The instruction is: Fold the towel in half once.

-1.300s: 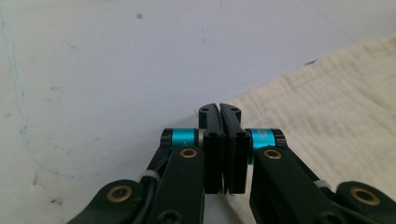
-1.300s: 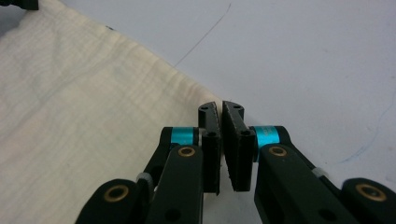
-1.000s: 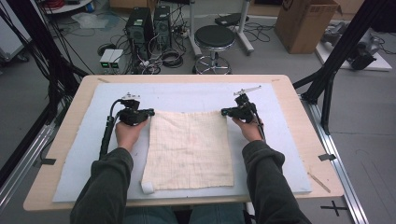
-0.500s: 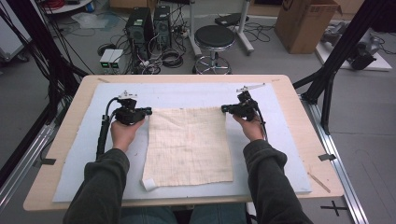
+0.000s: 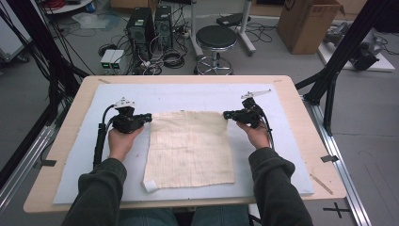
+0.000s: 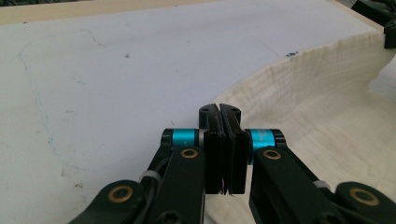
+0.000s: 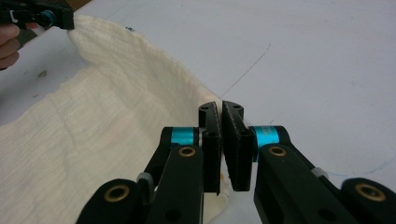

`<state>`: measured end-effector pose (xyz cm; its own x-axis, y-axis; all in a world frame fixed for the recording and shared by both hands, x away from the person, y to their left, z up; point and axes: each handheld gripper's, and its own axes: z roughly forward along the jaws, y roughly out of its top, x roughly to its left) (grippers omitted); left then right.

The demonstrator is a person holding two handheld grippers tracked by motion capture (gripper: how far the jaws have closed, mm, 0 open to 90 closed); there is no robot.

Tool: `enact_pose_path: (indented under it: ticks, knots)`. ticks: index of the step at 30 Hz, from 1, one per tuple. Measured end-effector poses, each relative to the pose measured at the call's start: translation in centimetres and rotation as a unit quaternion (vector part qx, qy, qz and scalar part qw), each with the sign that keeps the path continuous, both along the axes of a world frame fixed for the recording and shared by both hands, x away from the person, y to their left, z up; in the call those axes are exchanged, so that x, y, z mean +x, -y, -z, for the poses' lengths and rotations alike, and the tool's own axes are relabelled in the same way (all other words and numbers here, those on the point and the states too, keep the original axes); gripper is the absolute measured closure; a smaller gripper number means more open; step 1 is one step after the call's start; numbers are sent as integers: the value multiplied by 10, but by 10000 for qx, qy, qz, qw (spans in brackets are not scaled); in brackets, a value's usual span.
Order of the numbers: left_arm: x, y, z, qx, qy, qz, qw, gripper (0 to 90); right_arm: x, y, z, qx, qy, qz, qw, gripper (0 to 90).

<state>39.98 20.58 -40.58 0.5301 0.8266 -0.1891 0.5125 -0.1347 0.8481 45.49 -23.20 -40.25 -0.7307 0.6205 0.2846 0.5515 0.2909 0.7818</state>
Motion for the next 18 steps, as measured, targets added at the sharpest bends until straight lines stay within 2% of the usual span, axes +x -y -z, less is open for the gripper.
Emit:
enact_pose_path:
  ticks: [3, 9, 12, 15, 18]
  knots:
    - [-5, -2, 0, -102, 9, 1, 9999, 879, -4, 0, -4, 64, 78, -83, 9999, 860]
    - [-14, 0, -6, -75, 99, 244, 9996, 879, -11, -3, -8, 36, 111, -290, 9995, 860]
    - [-19, 0, -6, -132, 130, 302, 9994, 879, -14, -1, -8, 0, 38, -323, 9995, 860]
    - [-23, -4, -4, -132, 142, 334, 9993, 879, -18, 0, -9, 60, 128, -334, 9993, 860]
    - [-28, -7, -3, -191, 153, 352, 9991, 879, -22, 3, -6, 62, 95, -343, 9993, 860]
